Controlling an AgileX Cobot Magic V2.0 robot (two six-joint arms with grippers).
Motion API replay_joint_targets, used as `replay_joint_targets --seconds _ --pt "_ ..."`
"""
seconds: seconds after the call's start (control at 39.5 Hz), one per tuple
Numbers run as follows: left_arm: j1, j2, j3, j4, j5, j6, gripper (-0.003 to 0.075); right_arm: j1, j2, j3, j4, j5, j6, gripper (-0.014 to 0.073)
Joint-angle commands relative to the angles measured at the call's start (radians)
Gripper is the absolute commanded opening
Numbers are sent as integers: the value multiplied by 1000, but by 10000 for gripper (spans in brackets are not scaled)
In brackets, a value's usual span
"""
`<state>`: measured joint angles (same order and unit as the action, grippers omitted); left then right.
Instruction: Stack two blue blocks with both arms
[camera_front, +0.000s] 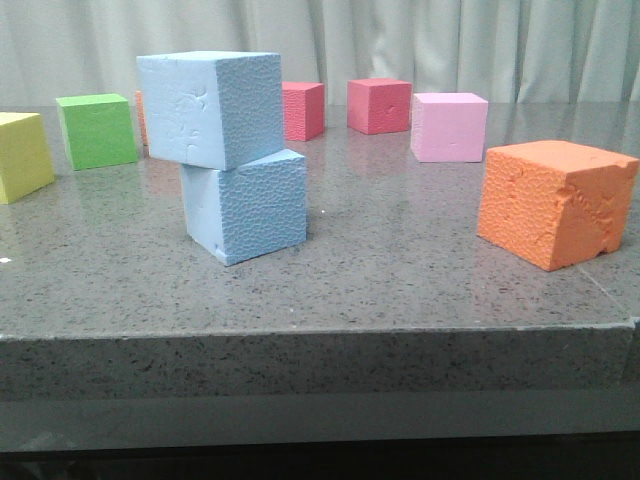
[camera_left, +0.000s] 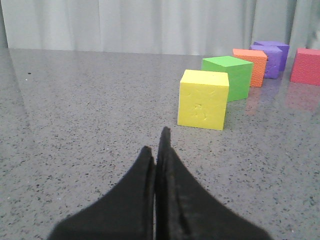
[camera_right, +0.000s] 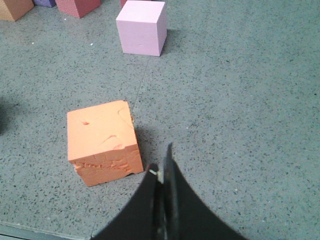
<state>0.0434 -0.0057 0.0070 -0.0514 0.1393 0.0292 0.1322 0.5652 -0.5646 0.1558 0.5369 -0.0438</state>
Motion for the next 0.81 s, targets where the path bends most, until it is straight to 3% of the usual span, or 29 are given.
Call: replay_joint_targets --seconds 0.0,0.3,0.46,0.63,0.78 --pt "3 -18 1 -6 -90 -8 -20 -4 0 -27 7 -69 -10 -61" --pt "3 -18 1 -6 -90 -8 -20 -4 0 -25 2 -69 -10 -61" --pt "3 -18 1 -6 -90 -8 -20 -4 -13 10 -92 -152 -11 -61" --pt "3 -18 1 -6 -90 -8 -20 -20 -126 176 -139 -335 -11 -61" --pt "3 -18 1 -6 -90 -8 -20 -83 -283 336 -137 -379 -11 -61"
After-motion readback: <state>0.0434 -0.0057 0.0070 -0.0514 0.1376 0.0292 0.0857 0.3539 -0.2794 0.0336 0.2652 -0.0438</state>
